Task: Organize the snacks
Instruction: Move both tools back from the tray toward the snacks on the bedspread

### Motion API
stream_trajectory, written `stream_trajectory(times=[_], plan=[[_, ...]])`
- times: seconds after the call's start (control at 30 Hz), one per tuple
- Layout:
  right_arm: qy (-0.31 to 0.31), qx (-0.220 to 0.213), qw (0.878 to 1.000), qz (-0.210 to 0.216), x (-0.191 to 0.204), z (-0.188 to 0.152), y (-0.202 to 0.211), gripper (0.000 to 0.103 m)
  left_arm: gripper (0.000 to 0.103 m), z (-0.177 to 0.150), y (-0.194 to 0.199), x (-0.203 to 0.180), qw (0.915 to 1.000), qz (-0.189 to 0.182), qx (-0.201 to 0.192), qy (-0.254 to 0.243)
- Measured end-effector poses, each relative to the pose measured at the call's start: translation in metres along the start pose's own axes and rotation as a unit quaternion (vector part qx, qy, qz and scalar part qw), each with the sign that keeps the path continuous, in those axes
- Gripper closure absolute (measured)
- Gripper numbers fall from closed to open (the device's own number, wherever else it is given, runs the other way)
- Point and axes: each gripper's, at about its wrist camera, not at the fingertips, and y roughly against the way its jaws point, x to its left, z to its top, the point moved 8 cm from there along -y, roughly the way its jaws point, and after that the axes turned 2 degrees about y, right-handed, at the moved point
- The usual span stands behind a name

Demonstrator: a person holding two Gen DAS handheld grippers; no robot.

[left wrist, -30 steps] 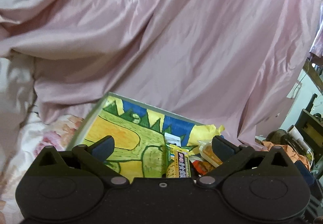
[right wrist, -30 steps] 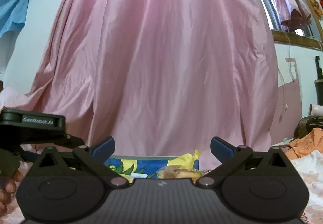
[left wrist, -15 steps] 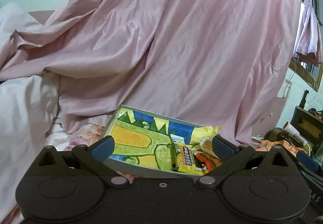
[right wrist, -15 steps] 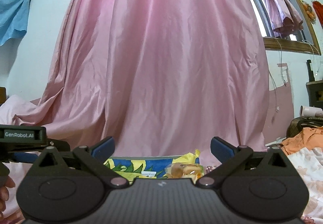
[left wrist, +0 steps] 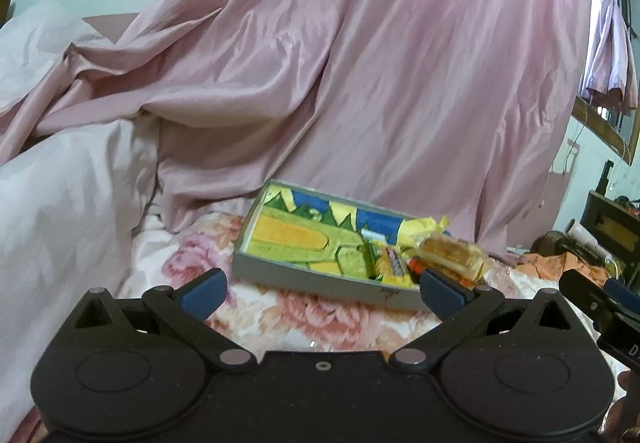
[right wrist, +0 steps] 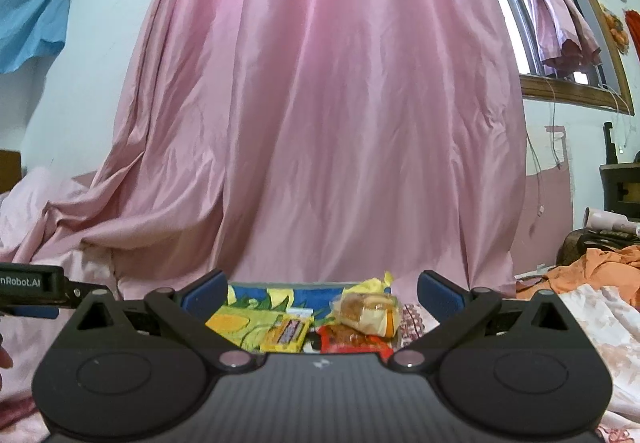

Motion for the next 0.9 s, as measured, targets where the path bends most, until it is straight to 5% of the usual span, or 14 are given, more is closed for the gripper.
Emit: stream_trajectory(times=[0.9], plan=[[0.060, 0.155, 0.985, 0.042, 0.044, -0.092, 0.023, 0.000, 0.001, -0.087, -0.003, 0.042, 0.9935, 0.010, 0.091, -0.068]])
